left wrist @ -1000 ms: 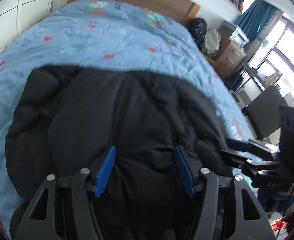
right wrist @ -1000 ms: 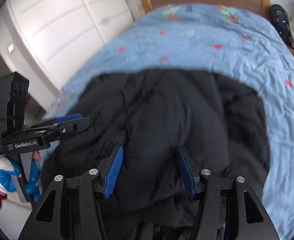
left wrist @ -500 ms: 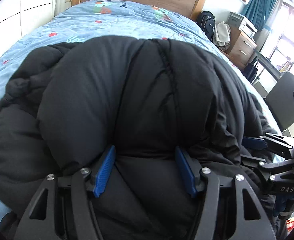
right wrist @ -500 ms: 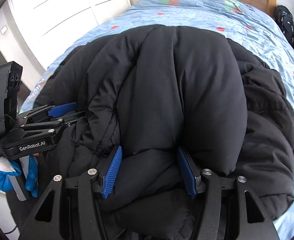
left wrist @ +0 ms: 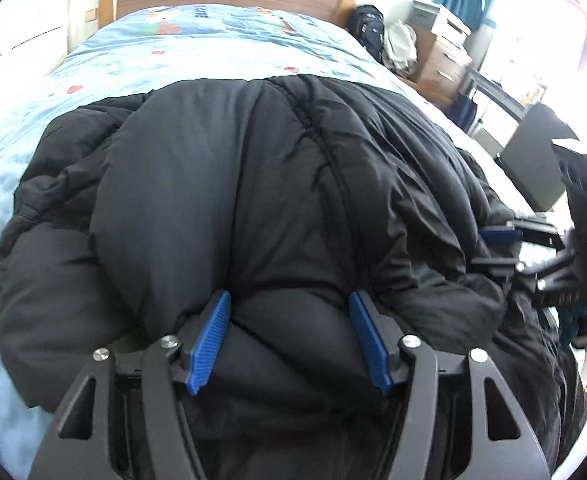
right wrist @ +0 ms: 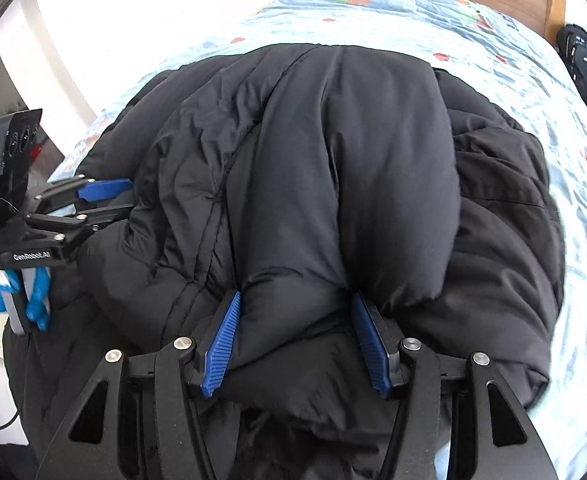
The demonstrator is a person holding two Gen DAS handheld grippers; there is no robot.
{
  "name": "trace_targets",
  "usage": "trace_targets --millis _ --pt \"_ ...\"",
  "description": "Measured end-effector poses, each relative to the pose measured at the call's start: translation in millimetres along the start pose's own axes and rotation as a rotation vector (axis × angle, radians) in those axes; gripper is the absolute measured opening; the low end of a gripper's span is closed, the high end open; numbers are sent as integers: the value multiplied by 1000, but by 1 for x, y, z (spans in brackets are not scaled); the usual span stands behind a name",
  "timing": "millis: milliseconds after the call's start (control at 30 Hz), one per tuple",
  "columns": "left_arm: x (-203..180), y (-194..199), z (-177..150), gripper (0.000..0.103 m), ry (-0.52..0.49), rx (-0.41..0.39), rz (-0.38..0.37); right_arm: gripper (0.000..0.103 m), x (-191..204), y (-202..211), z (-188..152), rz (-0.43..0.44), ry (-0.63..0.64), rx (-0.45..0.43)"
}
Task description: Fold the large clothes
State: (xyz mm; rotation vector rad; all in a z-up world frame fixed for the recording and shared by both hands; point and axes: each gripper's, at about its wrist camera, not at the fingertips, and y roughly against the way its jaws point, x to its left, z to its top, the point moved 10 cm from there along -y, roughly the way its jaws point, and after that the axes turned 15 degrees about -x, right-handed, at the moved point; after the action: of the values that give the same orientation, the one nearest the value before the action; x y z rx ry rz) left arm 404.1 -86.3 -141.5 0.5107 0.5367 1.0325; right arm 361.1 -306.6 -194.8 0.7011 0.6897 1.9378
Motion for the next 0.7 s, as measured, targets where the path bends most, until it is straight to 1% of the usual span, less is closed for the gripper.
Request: trace_targets --millis 133,233,333,433,533,600,633,700 --pt "-2 17 17 61 -21 21 -9 59 7 18 14 -18 30 4" --pt "1 35 38 61 -22 -18 -3 60 12 38 32 -17 58 -37" --pt "6 44 62 62 -25 -73 5 60 21 46 56 -8 86 -83" --pt "8 35 78 65 -18 -99 14 61 28 39 75 3 88 -120" --pt "10 12 82 65 -3 -102 53 61 28 24 87 -20 115 -139" --pt "18 -4 77 65 8 -89 83 61 22 14 86 -29 93 -136" --pt "22 -14 69 65 1 -72 103 61 19 3 86 -28 68 -119" --pt "28 -30 54 67 -13 -39 128 62 9 -16 69 -40 40 -74"
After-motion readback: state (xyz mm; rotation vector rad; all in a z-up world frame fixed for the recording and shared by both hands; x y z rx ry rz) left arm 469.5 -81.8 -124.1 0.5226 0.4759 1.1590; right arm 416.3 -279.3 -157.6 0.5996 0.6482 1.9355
